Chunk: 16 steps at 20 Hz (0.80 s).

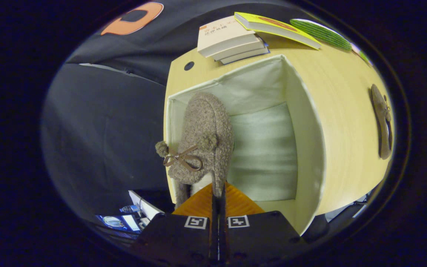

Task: Open the storage box then place both shoes into the box .Put the left shoe in first, then the right shoe, with the right side of both shoes facing outward in a uniform manner.

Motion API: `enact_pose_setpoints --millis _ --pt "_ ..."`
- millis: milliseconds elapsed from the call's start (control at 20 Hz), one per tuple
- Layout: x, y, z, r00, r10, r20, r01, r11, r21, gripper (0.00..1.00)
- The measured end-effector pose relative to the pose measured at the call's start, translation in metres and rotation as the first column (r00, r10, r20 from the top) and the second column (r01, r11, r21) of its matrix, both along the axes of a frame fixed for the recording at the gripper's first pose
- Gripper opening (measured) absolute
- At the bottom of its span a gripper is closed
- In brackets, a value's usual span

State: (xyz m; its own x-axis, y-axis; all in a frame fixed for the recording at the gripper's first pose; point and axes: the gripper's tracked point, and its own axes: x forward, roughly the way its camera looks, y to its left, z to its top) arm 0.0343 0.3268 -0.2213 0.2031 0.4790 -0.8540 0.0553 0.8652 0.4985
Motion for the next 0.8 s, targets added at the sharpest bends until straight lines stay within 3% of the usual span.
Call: enact_pose_setpoints --millis 200,450,800 --pt "0.008 0.011 0.006 1.0 -0.025 0.008 0.025 0.996 0.081 0.43" --pt "0.012 0.0 0.03 0.994 0.003 0.107 -0.01 0.998 0.059 0.95" --pt "-0.005 -0.036 0.088 0.974 0.032 0.225 -0.044 0.998 0.045 1.0"
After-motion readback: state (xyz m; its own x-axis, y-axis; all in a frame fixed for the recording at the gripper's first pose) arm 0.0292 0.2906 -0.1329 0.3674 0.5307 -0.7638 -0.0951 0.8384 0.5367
